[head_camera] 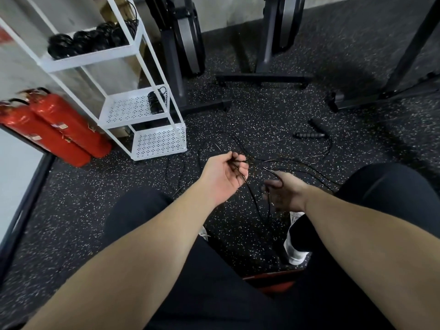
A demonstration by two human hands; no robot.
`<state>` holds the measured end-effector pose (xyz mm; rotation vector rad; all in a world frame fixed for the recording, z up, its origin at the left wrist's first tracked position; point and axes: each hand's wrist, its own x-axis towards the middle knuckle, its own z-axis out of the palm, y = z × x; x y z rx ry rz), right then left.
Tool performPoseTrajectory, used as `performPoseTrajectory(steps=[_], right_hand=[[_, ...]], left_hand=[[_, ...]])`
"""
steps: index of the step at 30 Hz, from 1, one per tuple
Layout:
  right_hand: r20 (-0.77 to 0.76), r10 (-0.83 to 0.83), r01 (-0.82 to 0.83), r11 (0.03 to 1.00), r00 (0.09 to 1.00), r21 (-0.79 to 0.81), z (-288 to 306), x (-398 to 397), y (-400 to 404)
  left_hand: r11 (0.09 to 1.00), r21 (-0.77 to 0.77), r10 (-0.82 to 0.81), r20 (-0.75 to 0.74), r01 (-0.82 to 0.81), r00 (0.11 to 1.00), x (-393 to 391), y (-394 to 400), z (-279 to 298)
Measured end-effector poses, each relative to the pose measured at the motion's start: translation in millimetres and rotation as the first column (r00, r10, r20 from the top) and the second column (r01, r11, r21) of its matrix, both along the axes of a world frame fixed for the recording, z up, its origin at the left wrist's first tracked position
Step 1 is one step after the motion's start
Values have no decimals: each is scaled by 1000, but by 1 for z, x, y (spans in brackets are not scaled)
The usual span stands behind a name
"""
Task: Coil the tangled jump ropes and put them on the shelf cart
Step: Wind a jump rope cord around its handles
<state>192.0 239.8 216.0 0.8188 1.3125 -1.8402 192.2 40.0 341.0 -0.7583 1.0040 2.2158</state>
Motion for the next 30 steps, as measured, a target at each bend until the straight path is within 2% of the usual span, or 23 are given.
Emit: performPoseTrajectory(steps=[2, 7, 10, 15, 17, 19, 22, 23, 24, 27, 28, 30], right_hand=[[-59, -137, 133, 989, 989, -71, 1, -5, -3], [-70, -366, 359, 928, 928, -96, 18, -16, -16], [-66, -385, 373, 916, 920, -151, 35, -18, -17], [-107, -345, 286, 886, 932, -366, 72, -21, -20], [-91, -374, 299, 846, 923, -442, 85, -22, -22], [-28, -435, 356, 771, 900, -528, 94, -23, -23], [54, -523, 441, 655, 851, -614, 103, -25, -27], [73, -548, 463, 621, 833, -632, 105, -26, -27], [87, -568, 480, 591, 818, -648, 108, -26, -28], [124, -626, 518, 500, 770, -694, 116, -29, -27], [141, -653, 540, 463, 744, -703, 115, -31, -24], [169, -710, 585, 394, 683, -709, 113, -35, -17]], left_hand=[[999, -46, 1, 1, -1, 1000, -3, -1, -3], [975, -221, 45, 71, -29, 996, -7, -6, -27], [918, -391, -17, 101, 56, 995, -6, -8, -41], [777, -608, -106, 135, 167, 985, -4, -6, -51], [701, -694, -99, 134, 165, 986, -7, -8, -55], [625, -765, -188, 42, 153, 981, -6, -7, -54], [493, -870, -410, -229, 3, 883, 3, 5, -41], [474, -880, -465, -290, -42, 836, 3, 9, -42], [488, -873, -527, -301, -7, 795, 3, 15, -41], [487, -825, -701, -173, 288, 692, 14, 24, -39], [470, -812, -736, -143, 347, 661, 17, 25, -43], [480, -788, -778, -180, 386, 602, 24, 28, -43]])
